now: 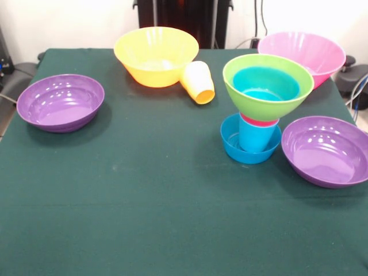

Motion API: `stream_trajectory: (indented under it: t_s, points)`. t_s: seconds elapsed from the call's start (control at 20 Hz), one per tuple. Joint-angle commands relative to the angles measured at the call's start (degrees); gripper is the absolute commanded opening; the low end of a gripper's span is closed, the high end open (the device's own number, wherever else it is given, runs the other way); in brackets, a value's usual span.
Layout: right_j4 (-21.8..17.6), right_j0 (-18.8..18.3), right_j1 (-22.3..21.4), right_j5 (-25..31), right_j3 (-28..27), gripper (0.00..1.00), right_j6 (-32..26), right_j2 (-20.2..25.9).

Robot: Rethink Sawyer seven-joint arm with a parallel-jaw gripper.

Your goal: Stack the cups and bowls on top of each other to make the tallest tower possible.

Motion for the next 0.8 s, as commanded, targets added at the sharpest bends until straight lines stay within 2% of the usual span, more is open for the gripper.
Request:
stream_trajectory:
  t_s: [0.05,0.8]
  points:
    - [-5.5,-1.7,2.4,4.0,0.7,1.00,-17.2,7.7]
    - [-8.6,-6.5,2.6,0.2,3.6,1.00,-20.7,11.8]
